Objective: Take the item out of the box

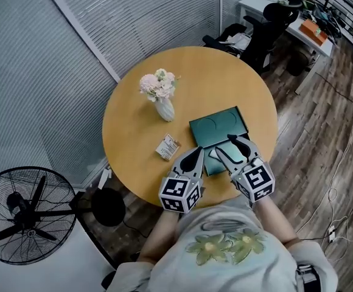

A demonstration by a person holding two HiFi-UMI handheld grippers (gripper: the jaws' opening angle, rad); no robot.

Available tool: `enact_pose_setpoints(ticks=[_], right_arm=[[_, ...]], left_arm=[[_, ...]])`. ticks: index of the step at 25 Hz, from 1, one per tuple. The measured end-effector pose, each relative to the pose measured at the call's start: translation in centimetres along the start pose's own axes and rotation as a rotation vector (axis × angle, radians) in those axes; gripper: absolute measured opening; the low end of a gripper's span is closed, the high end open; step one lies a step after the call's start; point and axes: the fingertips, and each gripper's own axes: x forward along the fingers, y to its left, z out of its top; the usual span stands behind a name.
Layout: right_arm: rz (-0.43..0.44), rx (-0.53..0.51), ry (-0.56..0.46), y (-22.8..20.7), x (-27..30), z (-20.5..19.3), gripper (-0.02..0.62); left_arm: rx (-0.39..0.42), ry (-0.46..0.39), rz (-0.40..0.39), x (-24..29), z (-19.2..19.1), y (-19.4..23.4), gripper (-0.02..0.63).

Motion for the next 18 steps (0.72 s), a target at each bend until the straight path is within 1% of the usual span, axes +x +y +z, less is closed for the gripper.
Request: enact_pose_setpoints(ticks=[9, 14, 18], right_arm=[[0.009, -0.036, 0.049, -0.3, 1.5, -2.0, 0.212], [0.03, -0.06, 0.083, -0.2, 2.3, -3.4, 0.212], [0.055, -0.077, 0.131, 0.1, 2.8, -5.0, 0.212]], left_arm=[[-0.02, 0.018, -0.001, 0.8, -1.2, 1.0, 0.002], [-0.031, 0.029, 0.002, 1.2, -1.8, 1.5, 0.002], [-0.035, 0.037, 0.002, 1.3, -2.1, 1.7, 0.002]])
